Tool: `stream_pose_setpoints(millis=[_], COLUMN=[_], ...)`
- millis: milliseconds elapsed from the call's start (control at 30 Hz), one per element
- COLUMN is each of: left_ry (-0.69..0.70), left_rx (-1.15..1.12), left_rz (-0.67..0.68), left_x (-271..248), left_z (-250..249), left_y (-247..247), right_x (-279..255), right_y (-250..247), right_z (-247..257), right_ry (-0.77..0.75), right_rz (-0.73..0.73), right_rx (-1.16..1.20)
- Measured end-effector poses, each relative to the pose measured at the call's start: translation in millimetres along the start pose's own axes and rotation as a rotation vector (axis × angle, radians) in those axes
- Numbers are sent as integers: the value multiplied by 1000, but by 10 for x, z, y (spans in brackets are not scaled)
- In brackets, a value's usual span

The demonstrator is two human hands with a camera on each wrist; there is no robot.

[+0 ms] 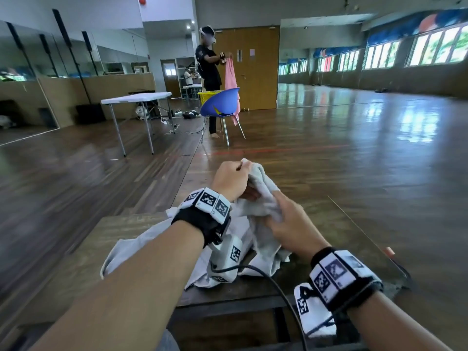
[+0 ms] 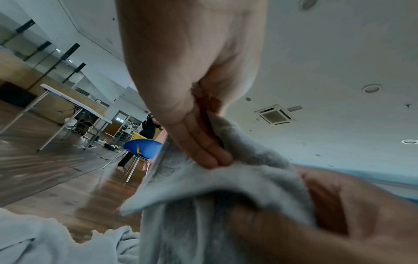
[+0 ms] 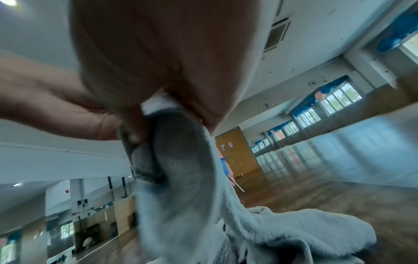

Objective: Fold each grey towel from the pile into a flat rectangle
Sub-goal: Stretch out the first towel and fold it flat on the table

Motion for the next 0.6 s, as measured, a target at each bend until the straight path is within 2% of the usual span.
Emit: stream_pose_setpoints(millis=[67, 100, 167, 233, 300, 433, 500, 600], left_ry=[4, 36, 95, 160, 250, 370, 372, 386], left_rx=[-87, -31, 70, 93, 158, 317, 436, 464], left_rz=[134, 231, 433, 516, 462, 229, 100, -47], left_x=[-80, -149, -308, -476, -554, -466, -356, -240], left_z=[0, -15, 24, 55, 67, 37, 34, 18], left_y=[58, 93, 217, 293, 303, 163, 3, -289], right_x=[44, 65, 127, 181, 214, 204, 207, 209], right_y=[-152, -216, -304, -332, -348, -401, -474, -609], right_z=[-35, -60, -96, -111, -84, -7, -23, -142], right_ry=[-5, 15, 45, 55, 50, 24, 44, 134], right_rz=[-132, -158, -170, -161, -161, -146, -132, -104], right_rx=[-68, -70, -78, -102, -137, -210, -290, -442])
Point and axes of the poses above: each hand's wrist, its own x-axis towards the middle knuckle, its own y-axis out of the palm, z = x × y, the point moved 6 cm from there along x, towards the middle knuckle, and after that the axes turned 6 degrees about y, right-handed, at the moved point
